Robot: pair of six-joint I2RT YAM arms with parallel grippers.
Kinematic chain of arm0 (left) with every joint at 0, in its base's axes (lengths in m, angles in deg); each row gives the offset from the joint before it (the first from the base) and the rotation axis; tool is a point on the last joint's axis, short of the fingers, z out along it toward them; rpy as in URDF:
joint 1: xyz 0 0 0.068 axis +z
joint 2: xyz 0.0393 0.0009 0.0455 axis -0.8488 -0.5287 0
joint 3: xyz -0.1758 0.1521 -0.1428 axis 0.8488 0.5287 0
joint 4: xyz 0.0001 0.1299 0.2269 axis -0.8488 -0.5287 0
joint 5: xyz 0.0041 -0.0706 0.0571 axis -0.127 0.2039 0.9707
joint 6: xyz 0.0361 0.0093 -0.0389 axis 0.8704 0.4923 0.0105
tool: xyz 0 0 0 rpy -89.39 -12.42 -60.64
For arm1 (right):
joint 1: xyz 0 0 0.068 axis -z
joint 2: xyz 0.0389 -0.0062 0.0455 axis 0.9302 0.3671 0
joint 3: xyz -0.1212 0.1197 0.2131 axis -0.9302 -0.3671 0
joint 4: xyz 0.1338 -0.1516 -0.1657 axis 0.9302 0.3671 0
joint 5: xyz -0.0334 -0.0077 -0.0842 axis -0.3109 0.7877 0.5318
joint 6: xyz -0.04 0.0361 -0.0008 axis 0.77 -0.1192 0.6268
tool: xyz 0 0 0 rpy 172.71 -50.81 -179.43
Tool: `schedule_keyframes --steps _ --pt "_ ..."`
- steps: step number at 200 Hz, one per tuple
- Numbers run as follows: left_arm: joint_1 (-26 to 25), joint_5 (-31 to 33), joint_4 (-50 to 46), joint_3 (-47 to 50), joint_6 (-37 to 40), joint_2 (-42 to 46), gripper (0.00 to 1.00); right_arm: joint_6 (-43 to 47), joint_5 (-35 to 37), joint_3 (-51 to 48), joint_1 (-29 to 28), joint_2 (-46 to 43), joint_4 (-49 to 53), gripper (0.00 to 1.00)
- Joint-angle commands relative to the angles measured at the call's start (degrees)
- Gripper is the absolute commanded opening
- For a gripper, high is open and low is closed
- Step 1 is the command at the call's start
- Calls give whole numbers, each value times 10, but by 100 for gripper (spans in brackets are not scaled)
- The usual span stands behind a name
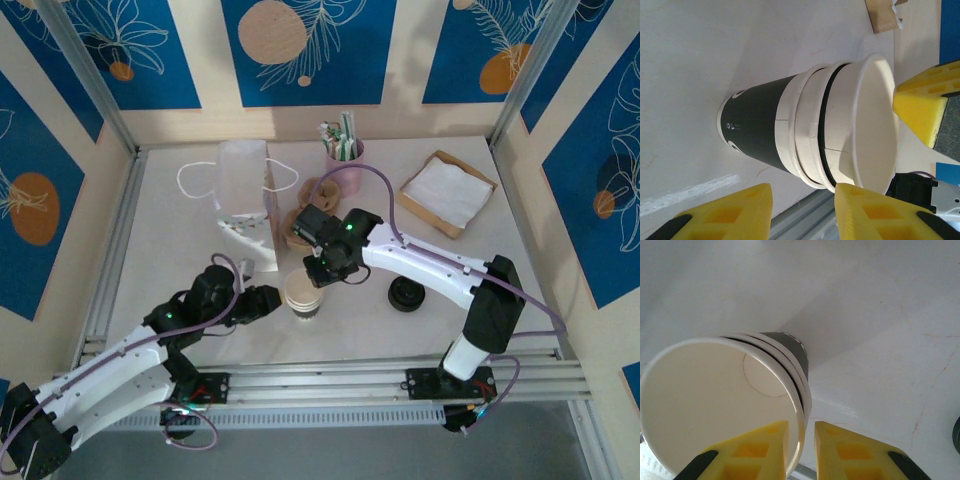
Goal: Pack the takeout coffee
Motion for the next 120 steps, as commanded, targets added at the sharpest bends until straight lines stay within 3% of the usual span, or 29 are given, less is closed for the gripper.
schedule_keyframes --steps 1,30,87,120 --pt "-4 5 17 7 5 -4 38 0 -8 9 3 15 4 23" --pt "-4 2 22 10 5 -6 39 0 -12 8 2 18 1 21" --pt "-4 1 28 17 4 -12 40 -3 -14 12 2 13 1 3" --pt "-4 1 33 18 3 -14 40 -3 -24 14 3 8 -1 0"
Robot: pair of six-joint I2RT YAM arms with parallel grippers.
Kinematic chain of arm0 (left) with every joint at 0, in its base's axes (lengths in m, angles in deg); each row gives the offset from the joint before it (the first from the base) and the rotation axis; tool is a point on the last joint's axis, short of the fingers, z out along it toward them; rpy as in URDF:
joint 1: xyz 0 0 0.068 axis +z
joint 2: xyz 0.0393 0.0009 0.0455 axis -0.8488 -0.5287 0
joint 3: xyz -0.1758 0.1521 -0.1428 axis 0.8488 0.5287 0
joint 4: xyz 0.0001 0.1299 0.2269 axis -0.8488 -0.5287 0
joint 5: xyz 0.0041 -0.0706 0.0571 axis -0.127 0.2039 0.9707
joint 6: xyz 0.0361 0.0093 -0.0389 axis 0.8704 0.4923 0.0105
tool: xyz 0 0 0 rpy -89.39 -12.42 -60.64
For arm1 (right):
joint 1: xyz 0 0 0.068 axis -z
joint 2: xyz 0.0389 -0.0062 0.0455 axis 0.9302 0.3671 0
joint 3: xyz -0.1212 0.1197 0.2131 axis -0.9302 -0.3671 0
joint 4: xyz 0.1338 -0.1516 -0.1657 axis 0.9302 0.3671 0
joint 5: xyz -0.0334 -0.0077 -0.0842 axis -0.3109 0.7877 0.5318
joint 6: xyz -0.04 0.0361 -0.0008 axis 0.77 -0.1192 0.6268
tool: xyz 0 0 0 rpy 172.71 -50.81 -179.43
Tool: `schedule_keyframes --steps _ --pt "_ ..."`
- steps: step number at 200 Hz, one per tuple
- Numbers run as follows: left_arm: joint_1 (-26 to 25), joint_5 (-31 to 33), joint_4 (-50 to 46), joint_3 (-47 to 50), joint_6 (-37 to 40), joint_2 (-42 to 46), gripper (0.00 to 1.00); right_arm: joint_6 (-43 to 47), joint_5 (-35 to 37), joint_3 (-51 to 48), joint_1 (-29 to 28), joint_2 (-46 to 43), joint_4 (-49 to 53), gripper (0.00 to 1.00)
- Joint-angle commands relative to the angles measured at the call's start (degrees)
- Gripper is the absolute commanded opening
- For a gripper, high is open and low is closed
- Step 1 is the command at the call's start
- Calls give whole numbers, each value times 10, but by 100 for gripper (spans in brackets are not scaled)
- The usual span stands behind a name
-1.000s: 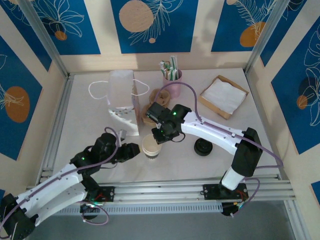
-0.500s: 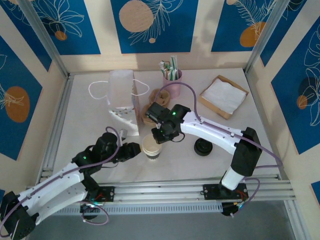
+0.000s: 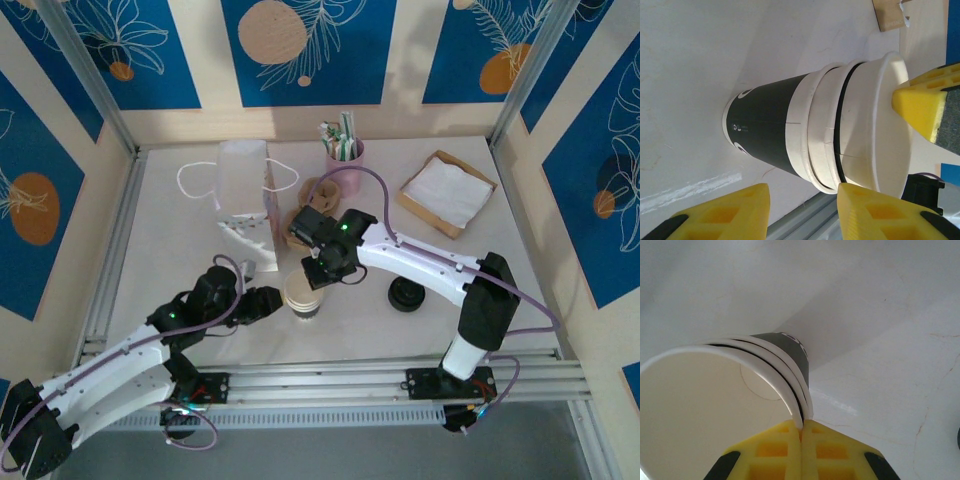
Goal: Pack the takeout coffee
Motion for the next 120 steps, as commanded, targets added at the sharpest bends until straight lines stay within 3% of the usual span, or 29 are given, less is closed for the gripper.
schedule_keyframes --steps 1,34,120 --pt "-4 2 16 6 3 -2 40 -3 -21 13 2 -8 2 0" --pt "-4 1 16 4 2 2 40 -4 -29 17 5 -16 2 0" --pt "-4 -1 16 4 4 14 52 -3 -54 21 11 -27 -4 0"
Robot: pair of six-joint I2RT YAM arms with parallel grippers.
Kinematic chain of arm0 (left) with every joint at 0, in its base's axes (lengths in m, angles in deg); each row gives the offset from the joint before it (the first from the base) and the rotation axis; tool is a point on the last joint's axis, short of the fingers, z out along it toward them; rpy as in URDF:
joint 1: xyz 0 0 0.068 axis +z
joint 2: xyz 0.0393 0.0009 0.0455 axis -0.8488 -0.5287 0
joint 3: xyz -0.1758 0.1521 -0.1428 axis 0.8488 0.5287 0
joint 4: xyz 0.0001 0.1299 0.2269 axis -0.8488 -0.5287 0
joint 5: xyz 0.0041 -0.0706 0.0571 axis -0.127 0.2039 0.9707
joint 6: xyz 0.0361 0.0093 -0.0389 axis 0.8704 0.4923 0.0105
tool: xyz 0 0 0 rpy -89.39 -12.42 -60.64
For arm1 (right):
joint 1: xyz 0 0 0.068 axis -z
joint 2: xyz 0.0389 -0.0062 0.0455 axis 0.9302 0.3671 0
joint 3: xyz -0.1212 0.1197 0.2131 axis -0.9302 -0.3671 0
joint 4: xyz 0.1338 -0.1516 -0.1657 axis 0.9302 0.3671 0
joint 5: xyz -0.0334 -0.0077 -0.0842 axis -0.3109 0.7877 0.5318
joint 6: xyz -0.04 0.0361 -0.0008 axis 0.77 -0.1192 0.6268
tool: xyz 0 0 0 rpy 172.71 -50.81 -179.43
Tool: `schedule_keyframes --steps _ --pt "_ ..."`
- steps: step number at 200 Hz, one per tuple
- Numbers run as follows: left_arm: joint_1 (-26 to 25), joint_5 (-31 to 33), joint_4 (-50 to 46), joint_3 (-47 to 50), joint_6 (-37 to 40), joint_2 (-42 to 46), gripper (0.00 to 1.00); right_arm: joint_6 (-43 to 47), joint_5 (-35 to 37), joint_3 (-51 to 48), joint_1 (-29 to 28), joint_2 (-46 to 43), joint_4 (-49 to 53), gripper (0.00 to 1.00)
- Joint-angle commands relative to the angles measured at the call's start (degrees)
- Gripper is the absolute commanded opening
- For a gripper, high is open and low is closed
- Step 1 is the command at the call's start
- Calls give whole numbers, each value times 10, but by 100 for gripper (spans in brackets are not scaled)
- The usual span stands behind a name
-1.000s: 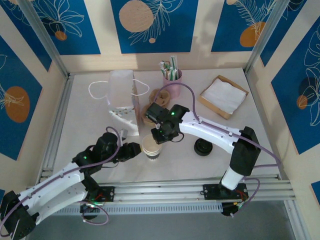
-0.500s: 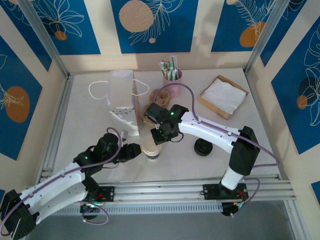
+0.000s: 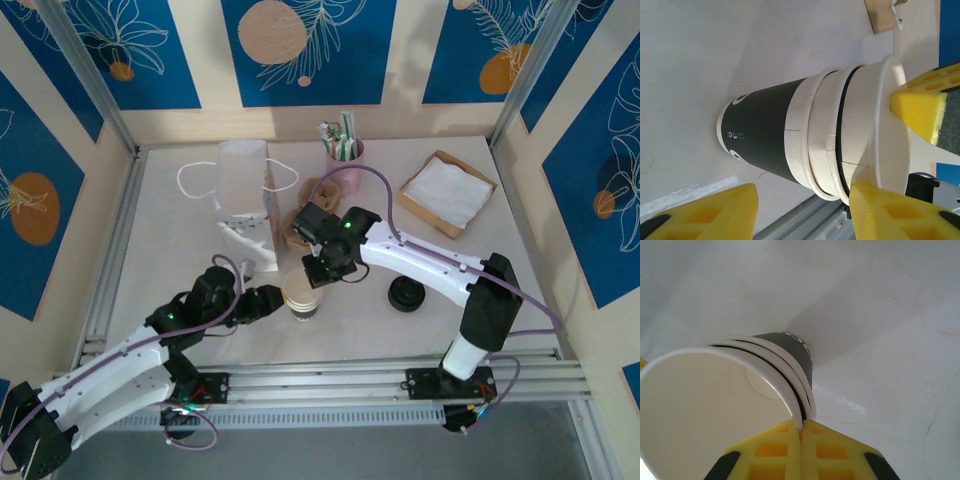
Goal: Pack the takeout coffee
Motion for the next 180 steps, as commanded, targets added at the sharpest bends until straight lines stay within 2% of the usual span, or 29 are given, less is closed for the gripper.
schedule_keyframes --steps 1,62,116,180 --pt "-4 -1 10 3 4 5 52 -3 -26 19 3 -21 -2 0" --pt "-4 2 19 10 5 1 56 -3 -44 20 6 -27 -6 0" --pt "-4 8 21 18 9 -7 52 -6 -64 17 13 -30 -14 0" --pt "-4 7 17 20 8 8 58 -10 -74 10 22 -40 -15 0"
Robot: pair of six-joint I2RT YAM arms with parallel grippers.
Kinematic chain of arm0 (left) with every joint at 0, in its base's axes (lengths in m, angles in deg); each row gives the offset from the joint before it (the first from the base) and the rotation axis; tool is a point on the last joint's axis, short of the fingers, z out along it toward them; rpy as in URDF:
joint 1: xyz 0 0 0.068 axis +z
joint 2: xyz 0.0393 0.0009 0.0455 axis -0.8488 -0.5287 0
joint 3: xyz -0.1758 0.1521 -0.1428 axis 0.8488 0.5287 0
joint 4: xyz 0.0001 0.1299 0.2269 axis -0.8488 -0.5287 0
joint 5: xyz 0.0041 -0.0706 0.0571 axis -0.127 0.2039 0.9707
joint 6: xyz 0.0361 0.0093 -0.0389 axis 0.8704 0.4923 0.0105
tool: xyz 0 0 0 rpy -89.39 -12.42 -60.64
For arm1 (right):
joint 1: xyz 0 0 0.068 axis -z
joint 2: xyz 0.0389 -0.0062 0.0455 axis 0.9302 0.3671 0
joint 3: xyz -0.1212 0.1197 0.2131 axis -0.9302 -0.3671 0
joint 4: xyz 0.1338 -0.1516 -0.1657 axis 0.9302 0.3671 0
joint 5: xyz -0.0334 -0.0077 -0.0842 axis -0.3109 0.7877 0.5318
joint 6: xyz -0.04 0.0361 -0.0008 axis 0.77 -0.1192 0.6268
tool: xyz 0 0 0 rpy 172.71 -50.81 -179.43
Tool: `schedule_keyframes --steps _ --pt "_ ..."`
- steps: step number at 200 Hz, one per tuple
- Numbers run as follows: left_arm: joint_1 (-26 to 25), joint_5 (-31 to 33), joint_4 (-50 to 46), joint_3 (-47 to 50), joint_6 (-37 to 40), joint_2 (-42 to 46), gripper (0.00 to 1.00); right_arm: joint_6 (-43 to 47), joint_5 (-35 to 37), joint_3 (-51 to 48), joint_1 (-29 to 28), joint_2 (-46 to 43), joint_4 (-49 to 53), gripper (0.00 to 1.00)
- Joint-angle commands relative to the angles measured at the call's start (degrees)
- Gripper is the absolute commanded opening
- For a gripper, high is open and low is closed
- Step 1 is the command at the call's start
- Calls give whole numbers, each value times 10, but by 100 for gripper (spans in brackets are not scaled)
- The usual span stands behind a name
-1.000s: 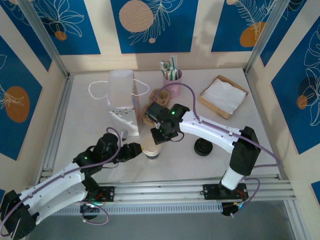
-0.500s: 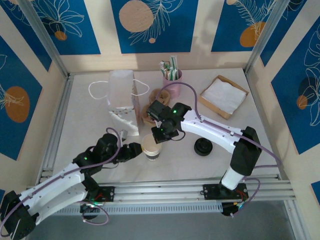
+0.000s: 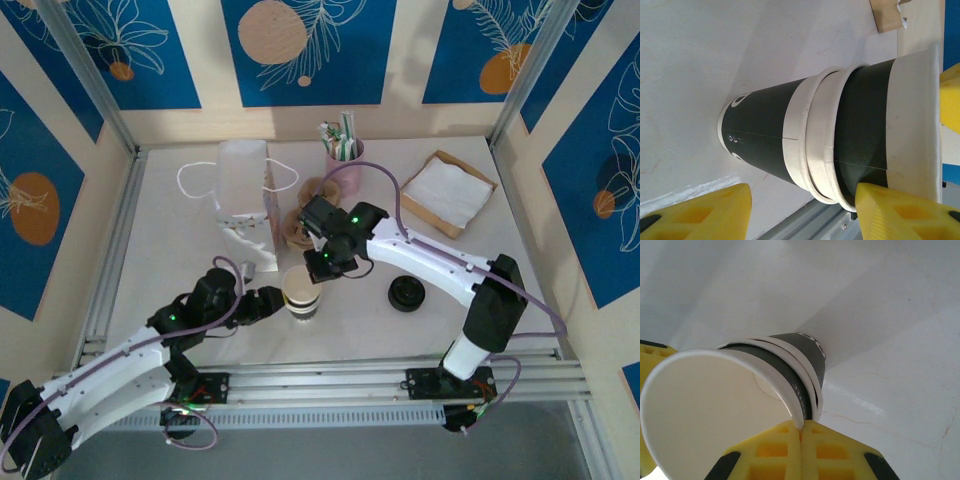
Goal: Pack the takeout coffee
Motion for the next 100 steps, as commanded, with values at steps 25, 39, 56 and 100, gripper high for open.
schedule_keyframes --steps 25,39,56,100 --pt "-4 9 0 7 8 14 58 -8 -24 28 1 -36 9 0" --pt "-4 11 -1 7 8 14 58 -6 -23 43 2 -44 16 0" --pt "-4 11 -2 5 8 14 58 -4 -20 59 3 -54 29 0" --pt "-4 17 -19 -5 13 19 58 3 -14 84 16 -103 52 0"
